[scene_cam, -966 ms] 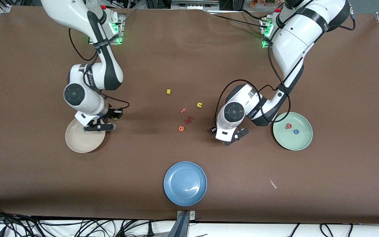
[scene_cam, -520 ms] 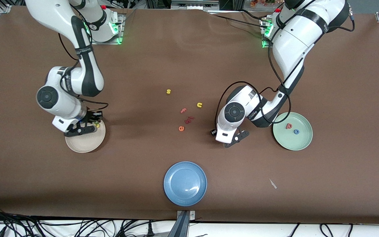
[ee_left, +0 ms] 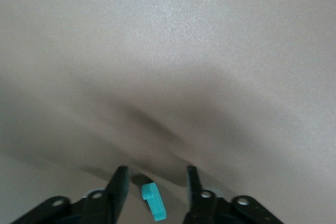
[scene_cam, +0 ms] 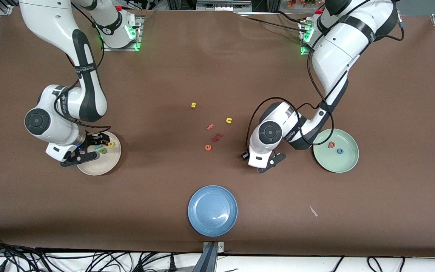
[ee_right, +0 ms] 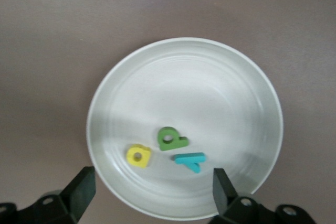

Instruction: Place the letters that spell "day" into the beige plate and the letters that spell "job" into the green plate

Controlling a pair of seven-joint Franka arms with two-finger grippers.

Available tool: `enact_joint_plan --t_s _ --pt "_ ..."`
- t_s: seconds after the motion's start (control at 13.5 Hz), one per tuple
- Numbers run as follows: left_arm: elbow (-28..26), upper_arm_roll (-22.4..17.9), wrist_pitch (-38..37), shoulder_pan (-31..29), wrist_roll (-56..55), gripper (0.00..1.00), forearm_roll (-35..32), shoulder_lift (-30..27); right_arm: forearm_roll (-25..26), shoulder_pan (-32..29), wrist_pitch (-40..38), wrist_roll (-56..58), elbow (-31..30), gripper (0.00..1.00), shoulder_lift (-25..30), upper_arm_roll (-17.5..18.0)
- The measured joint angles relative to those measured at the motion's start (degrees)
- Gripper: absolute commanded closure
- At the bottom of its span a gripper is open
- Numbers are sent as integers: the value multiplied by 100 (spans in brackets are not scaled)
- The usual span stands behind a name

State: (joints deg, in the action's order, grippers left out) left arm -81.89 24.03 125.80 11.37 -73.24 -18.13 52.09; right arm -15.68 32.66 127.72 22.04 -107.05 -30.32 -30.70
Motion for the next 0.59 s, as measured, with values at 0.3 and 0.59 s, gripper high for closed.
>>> enact_joint_plan --t_s 0.3,0.59 --pt "5 5 3 17 -52 80 0 4 -1 128 -528 -541 300 0 1 19" --pt "18 6 4 57 -59 100 -2 5 -1 509 -1195 -1401 587 0 9 24"
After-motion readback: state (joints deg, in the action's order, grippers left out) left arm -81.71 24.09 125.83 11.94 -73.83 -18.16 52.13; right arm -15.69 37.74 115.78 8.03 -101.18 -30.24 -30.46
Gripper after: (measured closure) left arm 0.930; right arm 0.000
